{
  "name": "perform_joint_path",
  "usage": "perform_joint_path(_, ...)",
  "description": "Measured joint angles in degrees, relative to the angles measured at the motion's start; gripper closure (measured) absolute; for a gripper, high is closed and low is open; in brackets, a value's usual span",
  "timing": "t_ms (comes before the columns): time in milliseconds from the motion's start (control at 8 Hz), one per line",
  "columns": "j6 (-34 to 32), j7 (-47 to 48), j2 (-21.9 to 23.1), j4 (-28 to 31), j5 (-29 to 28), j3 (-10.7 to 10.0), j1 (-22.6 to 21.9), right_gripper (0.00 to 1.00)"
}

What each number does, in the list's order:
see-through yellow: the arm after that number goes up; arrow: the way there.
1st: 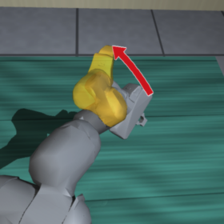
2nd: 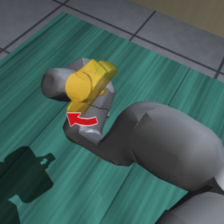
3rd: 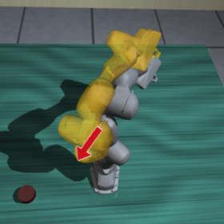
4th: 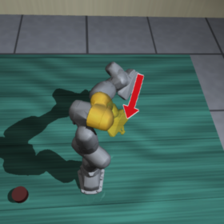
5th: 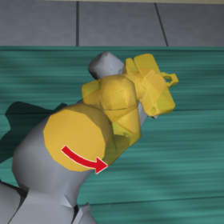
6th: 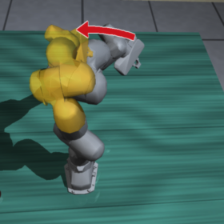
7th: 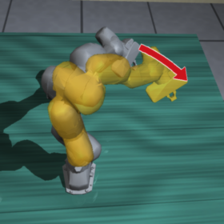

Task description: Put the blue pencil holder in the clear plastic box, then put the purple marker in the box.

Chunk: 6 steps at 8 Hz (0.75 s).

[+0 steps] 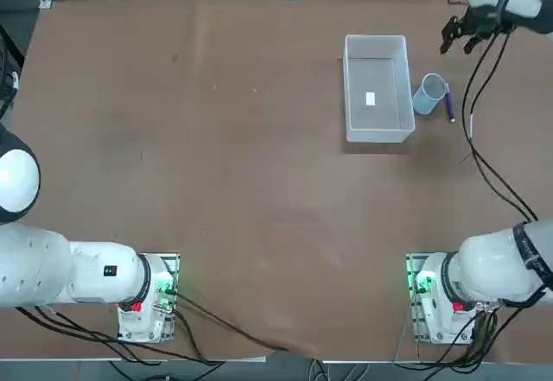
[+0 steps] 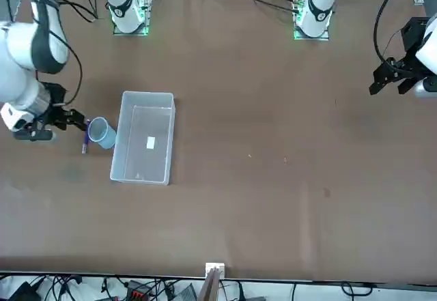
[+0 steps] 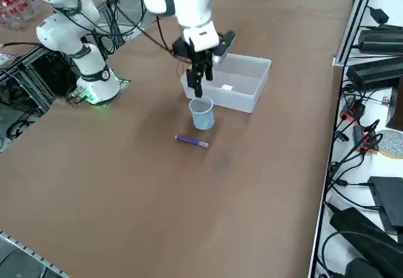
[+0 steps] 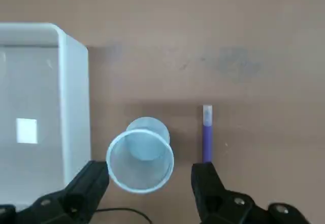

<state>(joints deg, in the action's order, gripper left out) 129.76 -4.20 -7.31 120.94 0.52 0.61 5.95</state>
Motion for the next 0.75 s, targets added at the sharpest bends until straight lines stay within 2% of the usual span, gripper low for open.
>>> perform_joint_path(250, 5.2, 0.0, -1.2, 4.7, 0.0, 0.0, 0.1, 0.01)
perform_joint_path(750, 9.1, -0.1, -6.0, 5.5, 0.0, -0.1, 1.6, 0.08)
